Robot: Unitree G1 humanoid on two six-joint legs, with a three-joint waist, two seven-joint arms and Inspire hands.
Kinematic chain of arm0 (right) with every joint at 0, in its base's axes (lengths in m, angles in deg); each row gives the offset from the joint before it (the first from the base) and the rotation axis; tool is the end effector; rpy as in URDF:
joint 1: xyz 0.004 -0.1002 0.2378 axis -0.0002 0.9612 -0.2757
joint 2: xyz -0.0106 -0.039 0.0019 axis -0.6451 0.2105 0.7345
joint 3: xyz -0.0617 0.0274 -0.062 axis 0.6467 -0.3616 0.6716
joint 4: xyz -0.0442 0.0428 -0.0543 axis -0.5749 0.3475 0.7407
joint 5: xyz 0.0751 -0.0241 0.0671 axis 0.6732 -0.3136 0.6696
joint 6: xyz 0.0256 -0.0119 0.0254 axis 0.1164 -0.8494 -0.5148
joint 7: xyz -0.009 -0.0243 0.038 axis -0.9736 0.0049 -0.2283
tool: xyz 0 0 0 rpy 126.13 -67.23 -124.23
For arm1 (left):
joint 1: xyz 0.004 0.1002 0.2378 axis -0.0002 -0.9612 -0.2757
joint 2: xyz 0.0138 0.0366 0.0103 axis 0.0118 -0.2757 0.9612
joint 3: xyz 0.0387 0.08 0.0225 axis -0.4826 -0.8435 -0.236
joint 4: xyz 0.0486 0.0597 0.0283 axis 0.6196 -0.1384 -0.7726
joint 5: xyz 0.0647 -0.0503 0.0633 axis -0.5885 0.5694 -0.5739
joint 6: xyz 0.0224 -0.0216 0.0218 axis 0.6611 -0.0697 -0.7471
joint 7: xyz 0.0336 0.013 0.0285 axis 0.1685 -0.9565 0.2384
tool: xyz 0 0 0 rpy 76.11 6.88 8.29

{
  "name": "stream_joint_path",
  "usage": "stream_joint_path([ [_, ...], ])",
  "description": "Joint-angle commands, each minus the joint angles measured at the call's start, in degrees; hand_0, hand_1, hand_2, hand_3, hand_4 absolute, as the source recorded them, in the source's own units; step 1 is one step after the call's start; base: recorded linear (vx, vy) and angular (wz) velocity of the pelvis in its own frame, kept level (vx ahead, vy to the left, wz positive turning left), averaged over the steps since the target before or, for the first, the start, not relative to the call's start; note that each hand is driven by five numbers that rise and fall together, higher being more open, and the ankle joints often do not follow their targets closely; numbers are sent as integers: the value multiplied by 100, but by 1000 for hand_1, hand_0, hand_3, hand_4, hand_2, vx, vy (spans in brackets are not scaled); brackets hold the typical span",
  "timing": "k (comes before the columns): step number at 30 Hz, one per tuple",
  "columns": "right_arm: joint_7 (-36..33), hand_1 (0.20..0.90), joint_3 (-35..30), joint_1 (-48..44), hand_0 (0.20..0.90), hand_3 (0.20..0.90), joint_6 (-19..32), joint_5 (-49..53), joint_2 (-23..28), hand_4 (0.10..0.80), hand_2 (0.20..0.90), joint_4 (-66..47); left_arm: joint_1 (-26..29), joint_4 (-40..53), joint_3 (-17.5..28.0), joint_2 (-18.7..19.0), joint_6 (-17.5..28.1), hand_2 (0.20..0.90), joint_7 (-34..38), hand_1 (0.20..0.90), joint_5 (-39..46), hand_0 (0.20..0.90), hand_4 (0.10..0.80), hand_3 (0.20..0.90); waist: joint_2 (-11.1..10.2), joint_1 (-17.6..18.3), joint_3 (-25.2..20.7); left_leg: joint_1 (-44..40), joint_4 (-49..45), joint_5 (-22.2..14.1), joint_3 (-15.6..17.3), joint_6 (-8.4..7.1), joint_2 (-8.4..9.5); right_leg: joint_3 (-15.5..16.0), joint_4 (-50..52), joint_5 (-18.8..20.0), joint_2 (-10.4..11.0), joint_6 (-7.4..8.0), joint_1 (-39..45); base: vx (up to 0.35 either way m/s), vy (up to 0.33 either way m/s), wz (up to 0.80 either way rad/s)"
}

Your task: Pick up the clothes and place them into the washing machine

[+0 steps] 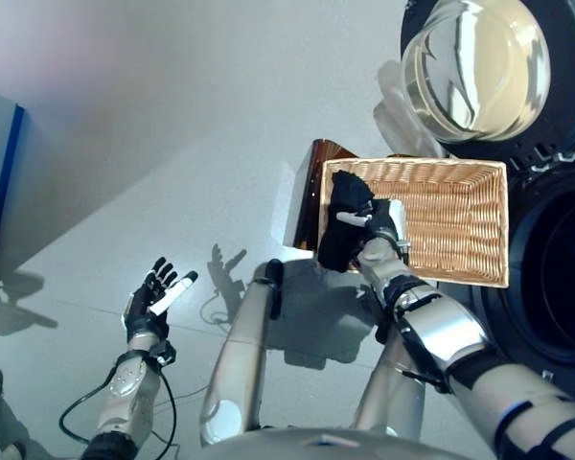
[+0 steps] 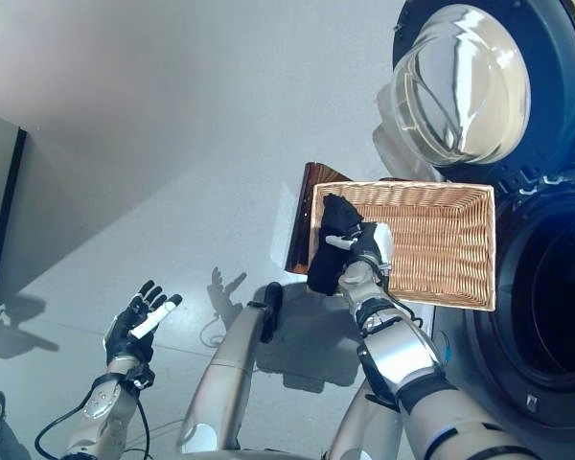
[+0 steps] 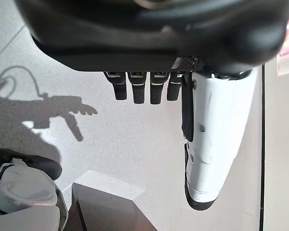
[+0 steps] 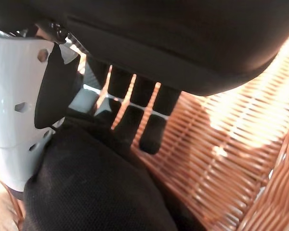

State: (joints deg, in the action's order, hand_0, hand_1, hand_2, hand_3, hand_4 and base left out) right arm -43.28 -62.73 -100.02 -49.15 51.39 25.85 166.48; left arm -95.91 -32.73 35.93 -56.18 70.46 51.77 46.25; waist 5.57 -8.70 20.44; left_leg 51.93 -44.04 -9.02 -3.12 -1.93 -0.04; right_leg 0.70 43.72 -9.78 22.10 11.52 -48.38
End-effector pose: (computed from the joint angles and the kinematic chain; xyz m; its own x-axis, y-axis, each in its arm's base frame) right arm 0.3135 -0.1499 0.0404 0.8773 -0.4185 -0.2350 0.2673 0.8326 -0.4851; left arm 0.1485 0.2319 -0.0291 0.9053 0.2723 -0.3261 -0.3483 0.9152 -0.2027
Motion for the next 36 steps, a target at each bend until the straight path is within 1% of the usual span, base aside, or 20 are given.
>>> stream_joint_path([
  [1, -102, 200, 27, -442, 200, 200, 314, -156, 54, 300, 200, -100, -210, 318, 160, 501, 370, 900, 43, 900, -57, 900, 800, 900, 59, -97, -195, -74, 197, -89, 147, -70, -25, -91, -83, 497, -148, -338, -80, 0, 0, 0],
  [3, -48, 200, -76, -398, 200, 200, 433, 90, 37, 300, 200, -220, -193, 257, 190, 487, 365, 900, 41, 900, -61, 900, 800, 900, 50, -87, -196, -82, 204, -88, 148, -69, -28, -96, -89, 502, -146, -334, -77, 0, 0, 0],
  [5, 148, 200, -276, -210, 200, 200, 750, 777, -8, 300, 200, -610, -176, 235, 239, 458, 371, 900, 57, 900, -61, 900, 800, 900, 24, -72, -191, -127, 271, -75, 161, -65, -40, -83, -143, 528, -155, -328, -42, 0, 0, 0],
  [7, 345, 200, -376, 11, 200, 200, 976, 1245, -5, 300, 200, -924, -157, 193, 287, 426, 367, 900, 69, 900, -66, 900, 800, 900, -8, -38, -187, -161, 324, -53, 173, -67, -38, -69, -215, 575, -152, -314, -18, 0, 0, 0],
  [9, 610, 200, -363, 263, 200, 200, 1127, 1587, 0, 300, 200, -1221, -164, 164, 345, 376, 368, 900, 45, 900, -22, 900, 800, 900, -42, -1, -183, -231, 450, -16, 175, -73, -52, -52, -320, 606, -156, -311, 42, 0, 0, 0],
  [11, 728, 200, -356, 370, 200, 200, 1195, 1745, 19, 300, 200, -1353, -173, 183, 352, 364, 376, 900, 31, 900, 0, 900, 800, 900, -54, 18, -177, -262, 513, 12, 174, -75, -54, -38, -359, 629, -163, -308, 62, 0, 0, 0],
  [13, 969, 200, -441, 561, 200, 200, 1314, 2056, 133, 300, 200, -1455, -146, 36, 382, 302, 390, 900, -51, 900, 68, 900, 800, 900, -87, 48, -184, -338, 668, 82, 171, -90, -79, -1, -524, 682, -151, -304, 163, 0, 0, 0],
  [22, 1278, 200, -735, 715, 200, 200, 1554, 2744, 333, 300, 200, -1592, -36, -127, 361, 265, 458, 900, -180, 900, 137, 900, 800, 900, -140, 52, -216, -731, 1330, 336, 183, -137, -97, 122, -1188, 922, -162, -258, 579, 0, -18, -3],
  [23, 1323, 200, -749, 738, 200, 200, 1580, 2834, 341, 300, 200, -1639, -22, -135, 367, 259, 458, 900, -194, 900, 159, 900, 800, 900, -140, 57, -199, -708, 1462, 583, 206, -111, -84, 153, -1347, 1151, -154, -295, 568, -79, -17, -9],
  [24, 1453, 200, -788, 854, 200, 200, 1607, 2989, 392, 300, 200, -1711, 25, -216, 364, 224, 444, 900, -237, 900, 177, 900, 800, 900, -143, 77, -198, -821, 1609, 657, 212, -133, -92, 185, -1507, 1200, -149, -285, 696, -74, -16, -8],
  [26, 1542, 200, -853, 951, 200, 200, 1627, 3121, 433, 300, 200, -1721, 78, -357, 358, 180, 434, 900, -282, 900, 199, 900, 800, 900, -142, 96, -211, -929, 1743, 707, 213, -147, -98, 204, -1620, 1230, -144, -276, 800, 23, -25, -11],
  [31, 1689, 200, -1030, 1200, 200, 200, 1691, 3353, 548, 300, 200, -1791, 81, -295, 306, 104, 431, 900, -374, 900, 199, 900, 800, 900, -106, 132, -230, -1185, 2068, 853, 210, -202, -115, 269, -1915, 1297, -154, -247, 1058, 26, -23, -2],
  [34, 2007, 200, -1307, 1484, 200, 200, 1803, 3950, 582, 300, 200, -1916, 105, -450, 262, -20, 401, 900, -472, 900, 238, 900, 800, 900, -74, 190, -289, -1502, 2508, 1022, 207, -257, -163, 300, -2231, 1378, -170, -210, 1329, 44, -32, -7],
  [36, 2090, 200, -1334, 1571, 200, 200, 1816, 4055, 593, 300, 200, -1965, 107, -501, 260, -59, 391, 900, -484, 900, 246, 900, 800, 900, -65, 214, -293, -1572, 2598, 1062, 212, -267, -170, 298, -2289, 1400, -180, -205, 1376, 38, -9, -3],
])
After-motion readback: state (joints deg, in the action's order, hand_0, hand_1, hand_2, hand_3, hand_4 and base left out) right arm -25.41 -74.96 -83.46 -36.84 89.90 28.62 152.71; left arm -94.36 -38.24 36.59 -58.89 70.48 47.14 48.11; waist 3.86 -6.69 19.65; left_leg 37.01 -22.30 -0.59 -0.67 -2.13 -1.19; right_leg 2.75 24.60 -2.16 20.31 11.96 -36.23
